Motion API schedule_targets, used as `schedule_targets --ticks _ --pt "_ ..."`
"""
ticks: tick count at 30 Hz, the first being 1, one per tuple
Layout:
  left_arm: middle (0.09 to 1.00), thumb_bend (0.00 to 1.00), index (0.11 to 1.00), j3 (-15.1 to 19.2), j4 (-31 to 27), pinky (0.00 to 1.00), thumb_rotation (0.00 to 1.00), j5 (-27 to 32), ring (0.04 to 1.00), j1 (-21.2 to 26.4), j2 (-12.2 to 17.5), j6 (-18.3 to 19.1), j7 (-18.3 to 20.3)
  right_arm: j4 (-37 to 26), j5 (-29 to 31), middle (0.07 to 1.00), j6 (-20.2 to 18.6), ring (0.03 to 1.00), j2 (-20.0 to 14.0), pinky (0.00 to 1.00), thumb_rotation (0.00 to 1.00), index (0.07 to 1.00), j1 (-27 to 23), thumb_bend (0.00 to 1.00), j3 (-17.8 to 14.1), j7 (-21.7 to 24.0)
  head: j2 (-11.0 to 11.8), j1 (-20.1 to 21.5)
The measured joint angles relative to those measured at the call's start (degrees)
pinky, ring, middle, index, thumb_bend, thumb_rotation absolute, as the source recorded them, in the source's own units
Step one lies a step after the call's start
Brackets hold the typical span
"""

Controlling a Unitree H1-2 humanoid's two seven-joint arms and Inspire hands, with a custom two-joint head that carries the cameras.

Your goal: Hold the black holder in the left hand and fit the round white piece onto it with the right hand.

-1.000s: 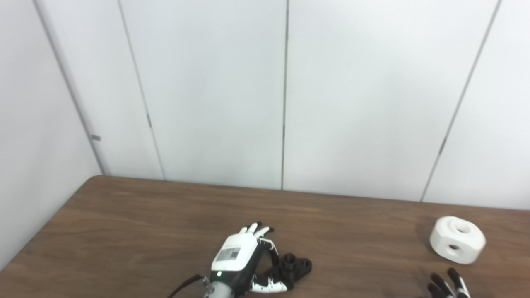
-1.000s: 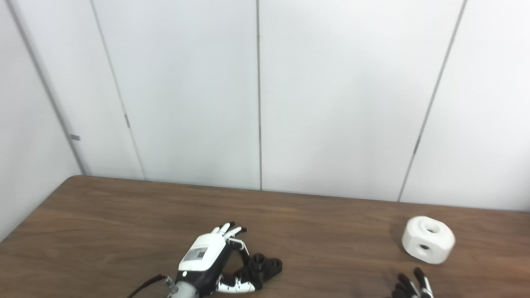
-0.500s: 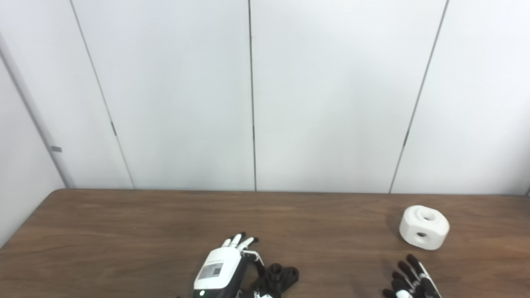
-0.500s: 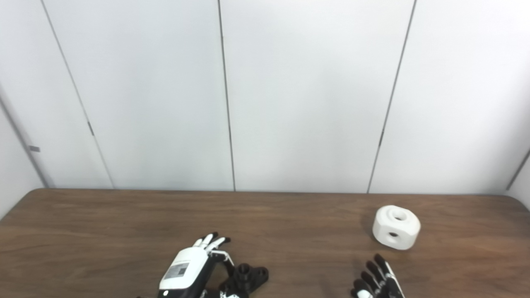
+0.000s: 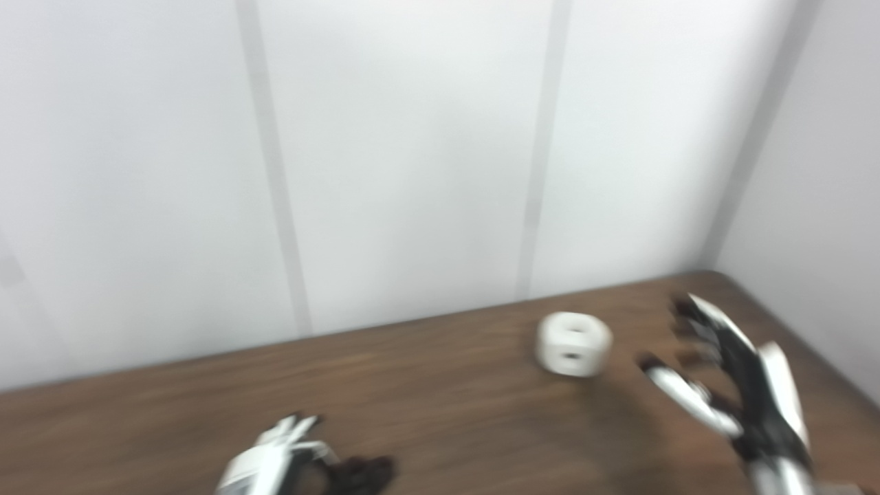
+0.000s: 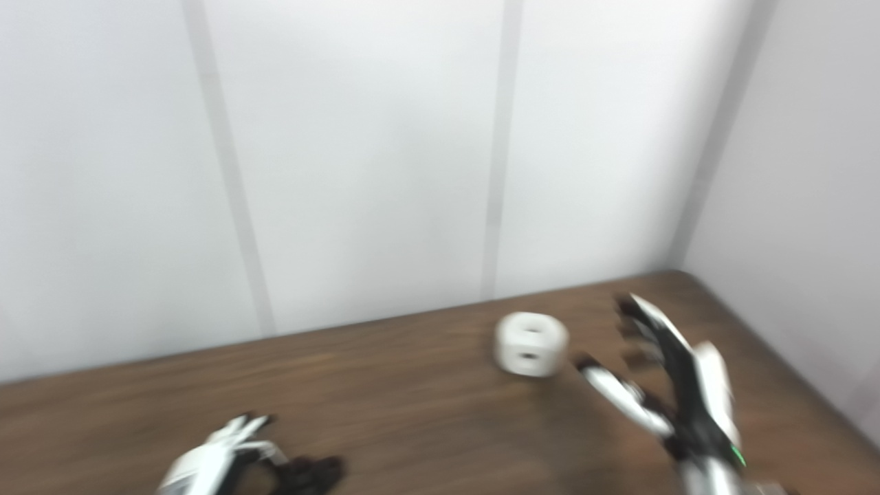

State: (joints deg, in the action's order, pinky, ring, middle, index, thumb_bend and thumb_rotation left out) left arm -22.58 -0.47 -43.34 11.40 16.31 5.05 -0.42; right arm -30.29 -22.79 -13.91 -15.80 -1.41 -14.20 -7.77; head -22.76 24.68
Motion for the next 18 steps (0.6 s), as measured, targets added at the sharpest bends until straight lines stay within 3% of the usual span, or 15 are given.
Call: schedule_targets --ticks 7,11,14,18 --pt "0.95 0.51 0.481 2.2 0.3 1.0 0.04 2.7 1.0 -0.4 1.5 -3.1 1.6 0.8 -3.7 0.831 -8.5 0.787 -6.2 0.63 0.59 0.847 -5.8 0.75 -2.3 4.1 -1.7 4.1" --pt "0.949 0.51 0.481 3.3 0.3 1.0 0.04 3.3 1.0 -0.6 1.7 -4.3 2.6 5.9 -7.8 0.869 -12.8 0.798 -10.2 0.61 0.61 0.887 -7.8 0.87 -1.9 8.5 -2.5 5.0" --pt "0.95 0.51 0.481 4.0 0.3 1.0 0.04 3.5 1.0 -1.0 1.9 -5.0 2.8 9.5 -9.4 0.904 -13.0 0.854 -13.7 0.65 0.61 0.909 -8.1 0.9 -0.2 14.0 -2.6 4.9" --pt "0.949 0.51 0.481 4.7 0.0 1.0 0.04 3.5 1.0 -1.3 2.0 -5.5 3.4 13.3 -11.8 0.95 -13.1 0.939 -15.3 0.7 0.62 0.924 -10.4 0.98 2.1 21.5 -3.3 4.8"
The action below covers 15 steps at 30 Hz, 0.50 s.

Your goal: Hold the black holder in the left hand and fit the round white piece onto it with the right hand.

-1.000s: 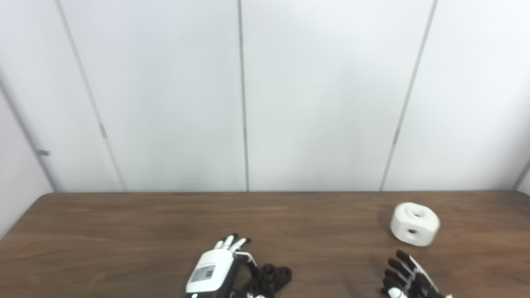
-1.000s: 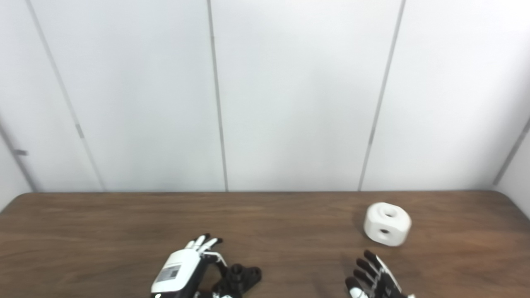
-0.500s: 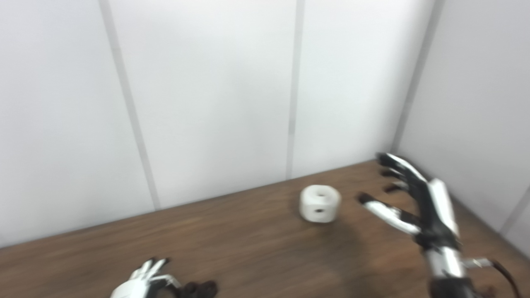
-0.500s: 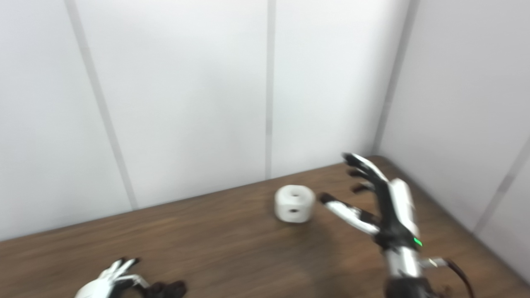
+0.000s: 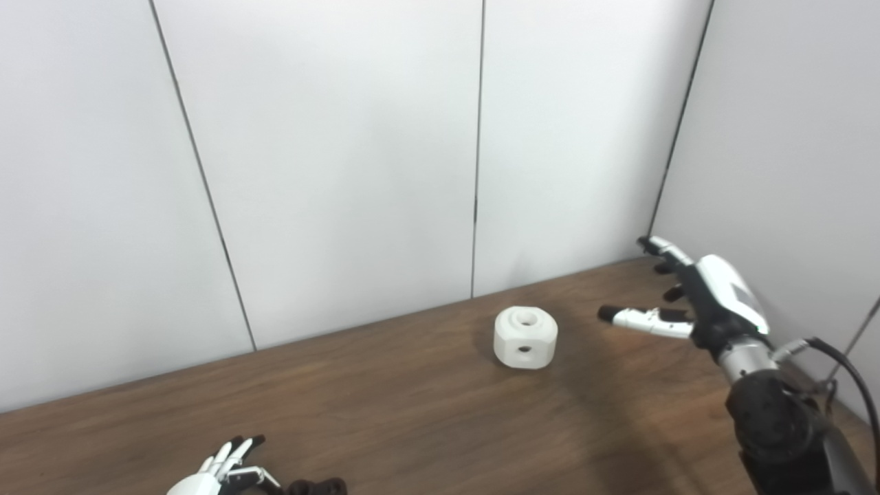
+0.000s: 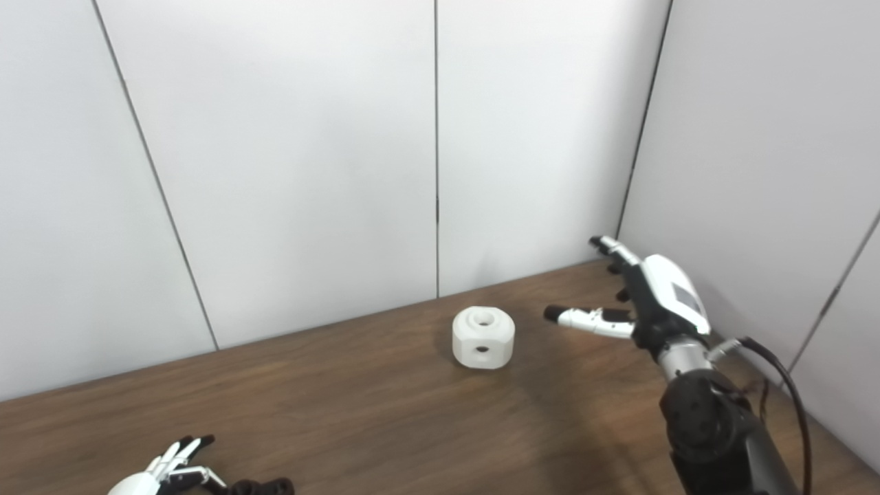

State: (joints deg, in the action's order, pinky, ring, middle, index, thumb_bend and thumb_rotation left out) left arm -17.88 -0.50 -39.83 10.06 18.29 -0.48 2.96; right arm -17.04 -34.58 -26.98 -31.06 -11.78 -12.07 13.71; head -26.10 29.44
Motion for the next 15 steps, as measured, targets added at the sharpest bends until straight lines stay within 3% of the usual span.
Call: schedule_targets --ticks 6,10,15 --pt "0.953 0.51 0.481 0.8 -0.7 1.0 0.04 0.4 1.0 -0.6 0.0 -0.4 1.0 6.4 -2.8 0.998 0.0 0.999 -2.5 0.75 0.56 0.93 -4.7 1.0 5.6 6.4 -0.4 0.4" --pt "0.949 0.51 0.481 1.4 -1.2 1.0 0.04 1.0 1.0 -0.9 0.0 -0.3 1.8 10.4 -2.7 1.0 0.0 1.0 -2.5 0.81 0.58 0.948 -7.9 1.0 7.9 9.5 -0.6 0.6" --pt "0.95 0.51 0.481 1.8 -1.3 1.0 0.04 1.2 1.0 -1.3 0.0 -0.7 2.0 15.1 -1.6 1.0 0.0 1.0 -2.7 0.79 0.64 0.942 -9.7 1.0 10.6 10.9 -0.5 0.8"
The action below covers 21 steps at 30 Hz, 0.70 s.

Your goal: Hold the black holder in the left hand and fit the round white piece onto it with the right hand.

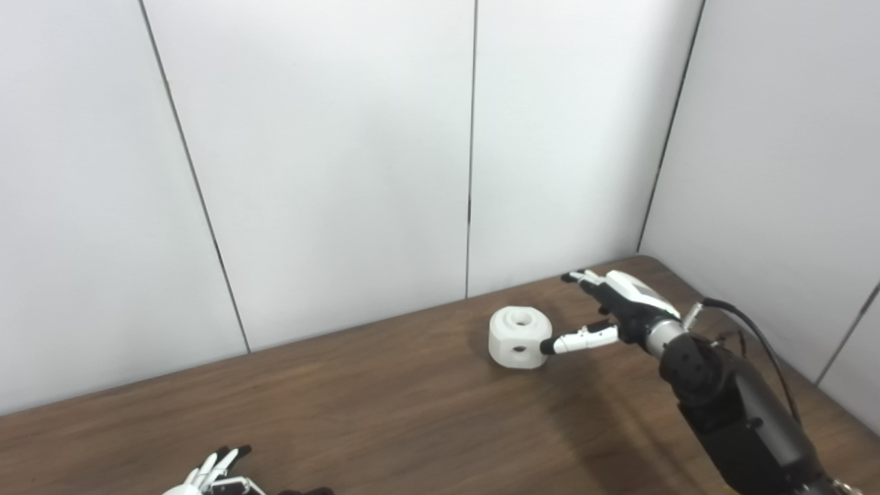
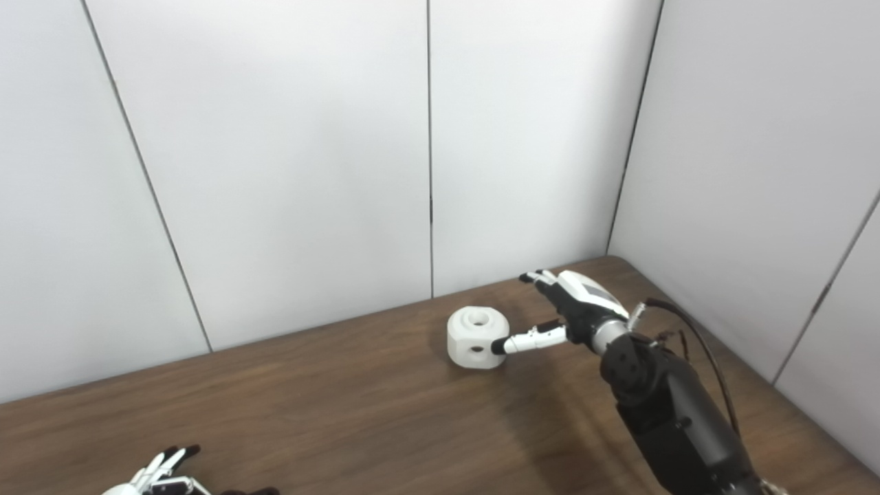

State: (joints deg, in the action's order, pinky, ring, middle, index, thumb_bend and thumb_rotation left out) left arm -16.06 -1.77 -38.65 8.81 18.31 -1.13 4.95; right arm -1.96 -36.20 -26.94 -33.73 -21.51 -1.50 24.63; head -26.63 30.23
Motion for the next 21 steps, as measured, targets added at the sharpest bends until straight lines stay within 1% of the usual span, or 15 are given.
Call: schedule_targets --ticks 4,9,15,21 --pt "0.947 0.51 0.481 0.3 -0.2 1.0 0.04 0.1 1.0 -0.1 0.0 0.0 0.2 2.3 0.7 1.0 0.0 1.0 -0.2 0.8 0.65 0.942 -0.8 1.0 2.1 0.0 0.1 0.3" --pt "0.947 0.51 0.481 0.5 -0.2 1.0 0.04 0.1 1.0 -0.2 0.0 -0.1 0.4 3.7 2.2 1.0 0.1 1.0 -0.2 0.84 0.6 0.947 -1.7 1.0 4.0 0.0 0.2 0.4" --pt "0.948 0.51 0.482 0.8 -0.7 1.0 0.04 0.1 1.0 -0.6 0.0 0.0 0.7 4.6 2.7 1.0 0.3 1.0 -0.1 0.89 0.58 0.962 -2.0 1.0 5.8 -0.3 0.4 0.3" --pt "0.95 0.51 0.481 1.0 -0.9 1.0 0.04 0.1 1.0 -0.6 0.0 0.0 1.2 4.7 3.2 1.0 0.3 1.0 -0.1 0.85 0.57 0.964 -2.2 1.0 7.0 -0.9 0.6 0.4"
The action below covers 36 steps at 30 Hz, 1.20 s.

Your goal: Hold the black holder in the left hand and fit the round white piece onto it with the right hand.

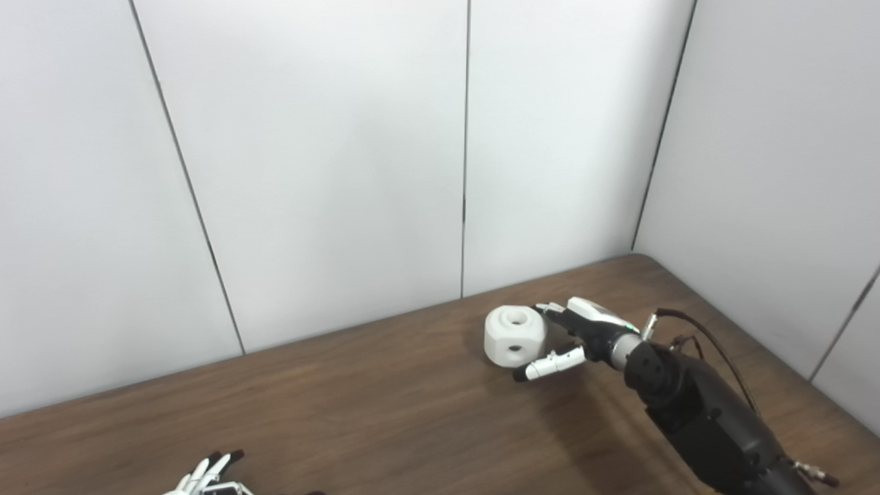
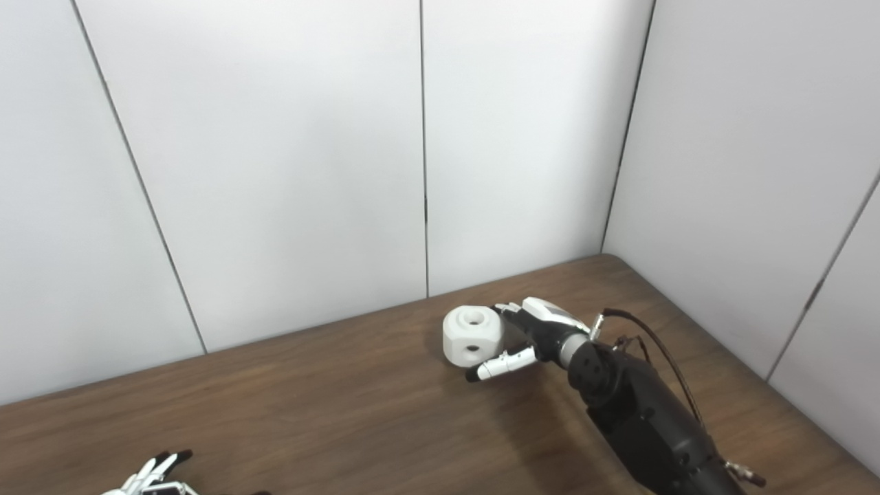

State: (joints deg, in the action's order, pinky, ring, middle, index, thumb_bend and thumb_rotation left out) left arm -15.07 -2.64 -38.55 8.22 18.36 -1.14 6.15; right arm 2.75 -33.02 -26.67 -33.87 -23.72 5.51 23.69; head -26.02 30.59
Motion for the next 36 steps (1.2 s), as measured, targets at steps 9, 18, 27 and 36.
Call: schedule_targets --ticks 9,18,27,36 --pt "0.953 0.51 0.482 0.2 -0.3 1.0 0.04 0.0 1.0 -0.2 0.1 -0.2 0.4 1.0 0.2 1.0 0.1 1.0 0.0 0.83 0.57 0.958 -1.2 1.0 1.5 -1.4 0.3 0.1" --pt "0.954 0.51 0.482 0.2 -0.7 1.0 0.04 0.0 1.0 -0.3 0.6 -0.2 1.1 3.3 0.2 1.0 0.2 1.0 0.0 0.85 0.55 0.963 -2.0 1.0 1.8 -2.4 0.7 0.2" --pt "0.952 0.51 0.482 0.2 -1.2 1.0 0.04 -0.1 1.0 -0.5 0.7 -0.2 1.4 4.8 0.2 1.0 0.4 1.0 -0.6 0.86 0.52 0.955 -3.6 1.0 1.8 -3.8 0.8 0.4" --pt "0.953 0.51 0.481 0.1 -1.3 1.0 0.04 -0.2 1.0 -0.7 0.7 -0.3 1.2 4.8 -0.2 1.0 0.3 1.0 -0.9 0.86 0.53 0.944 -3.6 1.0 1.9 -3.8 1.1 0.3"
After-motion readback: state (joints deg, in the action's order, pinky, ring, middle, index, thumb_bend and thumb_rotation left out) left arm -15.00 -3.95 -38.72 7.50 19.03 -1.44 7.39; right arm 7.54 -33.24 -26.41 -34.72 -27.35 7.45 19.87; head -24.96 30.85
